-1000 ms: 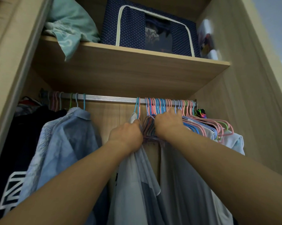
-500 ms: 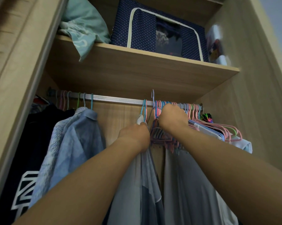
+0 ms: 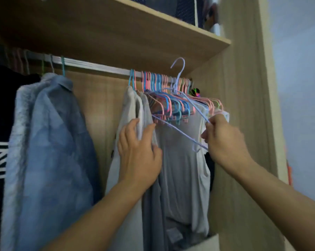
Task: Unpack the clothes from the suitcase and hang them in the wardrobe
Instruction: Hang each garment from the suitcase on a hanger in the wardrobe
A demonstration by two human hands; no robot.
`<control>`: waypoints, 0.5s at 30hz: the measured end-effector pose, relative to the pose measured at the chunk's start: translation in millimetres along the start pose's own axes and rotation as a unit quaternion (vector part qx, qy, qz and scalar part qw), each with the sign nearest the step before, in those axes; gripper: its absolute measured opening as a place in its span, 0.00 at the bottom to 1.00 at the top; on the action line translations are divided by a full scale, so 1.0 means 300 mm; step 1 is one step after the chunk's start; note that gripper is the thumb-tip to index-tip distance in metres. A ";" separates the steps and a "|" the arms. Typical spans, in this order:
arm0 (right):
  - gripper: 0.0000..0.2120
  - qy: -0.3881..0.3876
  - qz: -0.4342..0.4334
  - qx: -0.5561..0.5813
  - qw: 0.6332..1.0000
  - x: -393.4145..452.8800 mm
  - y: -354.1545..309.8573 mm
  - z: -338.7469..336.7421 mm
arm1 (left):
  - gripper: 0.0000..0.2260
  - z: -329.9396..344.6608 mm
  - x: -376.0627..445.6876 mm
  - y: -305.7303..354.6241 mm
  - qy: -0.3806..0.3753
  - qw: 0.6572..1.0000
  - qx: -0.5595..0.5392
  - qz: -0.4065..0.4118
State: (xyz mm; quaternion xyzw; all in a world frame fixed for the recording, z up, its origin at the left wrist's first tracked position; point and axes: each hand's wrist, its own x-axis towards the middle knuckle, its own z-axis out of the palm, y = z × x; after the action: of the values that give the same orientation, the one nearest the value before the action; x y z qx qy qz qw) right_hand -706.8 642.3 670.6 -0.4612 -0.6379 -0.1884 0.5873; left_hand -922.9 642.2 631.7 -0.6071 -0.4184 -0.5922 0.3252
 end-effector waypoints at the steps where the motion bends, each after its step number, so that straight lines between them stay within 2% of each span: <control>1: 0.05 -0.015 0.023 0.029 0.999 -0.087 0.060 -0.014 | 0.24 0.007 -0.088 0.030 -0.009 0.999 -0.031 -0.006; 5: 0.07 -0.030 0.123 0.148 0.981 -0.396 0.242 -0.167 | 0.18 0.019 -0.420 0.181 -0.089 0.980 -0.157 -0.080; 7: 0.07 -0.028 0.169 0.201 0.965 -0.532 0.307 -0.283 | 0.14 0.013 -0.548 0.264 -0.118 0.945 -0.257 -0.162; 9: 0.07 -0.044 0.219 0.234 0.946 -0.679 0.393 -0.392 | 0.09 0.015 -0.654 0.355 -0.143 0.890 -0.335 -0.275; 11: 0.10 -0.073 0.274 0.260 0.923 -0.844 0.503 -0.497 | 0.08 0.021 -0.741 0.465 -0.199 0.788 -0.409 -0.414; 14: 0.10 -0.140 0.356 0.252 0.889 -1.125 0.686 -0.678 | 0.06 0.054 -0.895 0.670 -0.252 0.590 -0.499 -0.582; 15: 0.10 -0.162 0.381 0.245 0.877 -1.226 0.740 -0.745 | 0.08 0.067 -0.961 0.746 -0.266 0.542 -0.510 -0.613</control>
State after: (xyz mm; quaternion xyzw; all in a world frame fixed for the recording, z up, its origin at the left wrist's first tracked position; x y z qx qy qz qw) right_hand -440.8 444.5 317.4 -0.5341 -0.5245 0.2892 0.5966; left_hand -699.4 526.6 366.9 -0.3961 -0.3831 -0.5724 -0.6072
